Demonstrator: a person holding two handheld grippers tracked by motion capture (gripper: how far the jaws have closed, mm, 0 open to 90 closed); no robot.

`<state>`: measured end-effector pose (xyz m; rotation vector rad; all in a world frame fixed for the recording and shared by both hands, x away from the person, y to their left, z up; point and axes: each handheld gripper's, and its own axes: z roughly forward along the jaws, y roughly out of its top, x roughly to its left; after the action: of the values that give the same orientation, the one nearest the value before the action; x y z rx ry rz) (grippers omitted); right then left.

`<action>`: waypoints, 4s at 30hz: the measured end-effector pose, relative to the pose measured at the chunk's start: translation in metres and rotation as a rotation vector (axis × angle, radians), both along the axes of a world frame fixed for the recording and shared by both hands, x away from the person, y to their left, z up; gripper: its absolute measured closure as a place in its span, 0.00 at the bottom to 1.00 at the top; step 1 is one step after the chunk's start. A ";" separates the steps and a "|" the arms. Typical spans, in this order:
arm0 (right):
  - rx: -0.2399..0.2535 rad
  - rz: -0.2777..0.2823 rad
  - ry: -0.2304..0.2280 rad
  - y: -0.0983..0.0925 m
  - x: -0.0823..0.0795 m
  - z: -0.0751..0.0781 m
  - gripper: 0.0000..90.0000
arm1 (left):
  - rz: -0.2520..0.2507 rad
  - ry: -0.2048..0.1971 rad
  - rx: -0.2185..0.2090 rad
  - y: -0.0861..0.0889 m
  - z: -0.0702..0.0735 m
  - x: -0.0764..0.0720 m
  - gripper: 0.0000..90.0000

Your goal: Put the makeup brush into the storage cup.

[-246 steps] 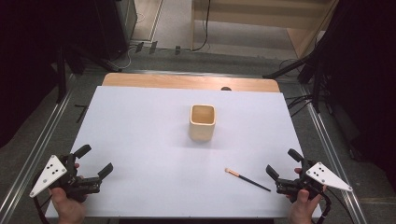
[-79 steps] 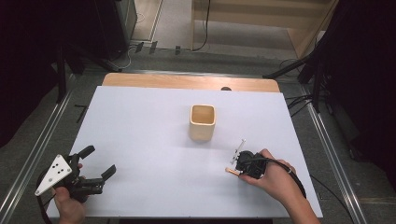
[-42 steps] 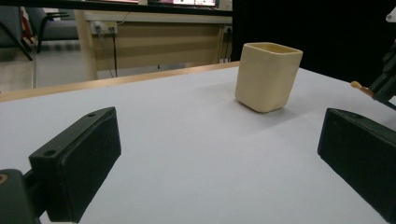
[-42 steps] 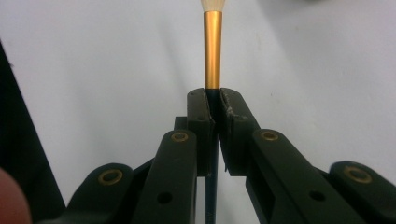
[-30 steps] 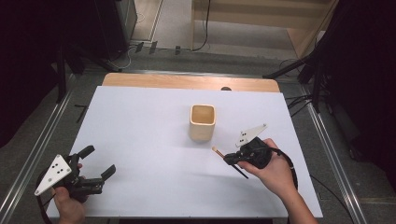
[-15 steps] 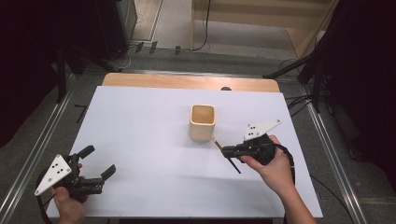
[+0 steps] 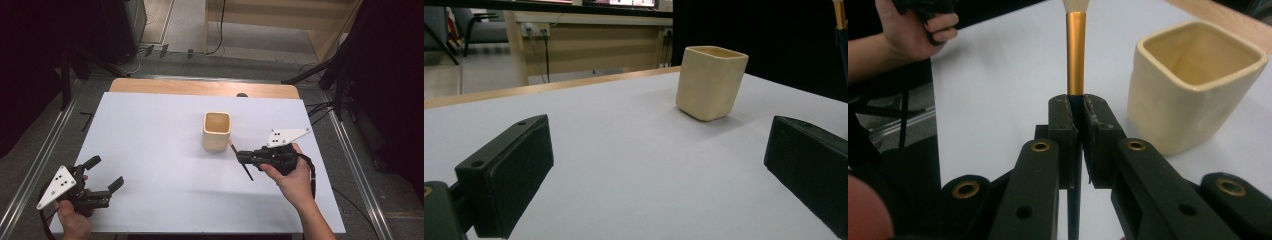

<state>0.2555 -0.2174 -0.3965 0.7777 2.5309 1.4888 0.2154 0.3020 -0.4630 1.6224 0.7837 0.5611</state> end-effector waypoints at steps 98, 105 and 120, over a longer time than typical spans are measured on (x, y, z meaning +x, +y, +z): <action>0.434 -0.133 -0.313 0.015 0.042 0.027 0.94 | 0.004 -0.002 -0.005 0.003 0.000 0.000 0.00; 0.444 -0.150 -0.313 0.016 0.051 0.022 0.94 | 0.003 -0.002 -0.004 0.003 0.000 0.000 0.00; 0.433 -0.187 -0.303 0.015 0.069 0.010 0.94 | 0.004 -0.003 -0.004 0.004 0.000 0.000 0.00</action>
<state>0.3245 -0.2022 -0.3866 0.7413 1.8914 1.9417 0.2158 0.3061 -0.4633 1.6164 0.7858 0.5645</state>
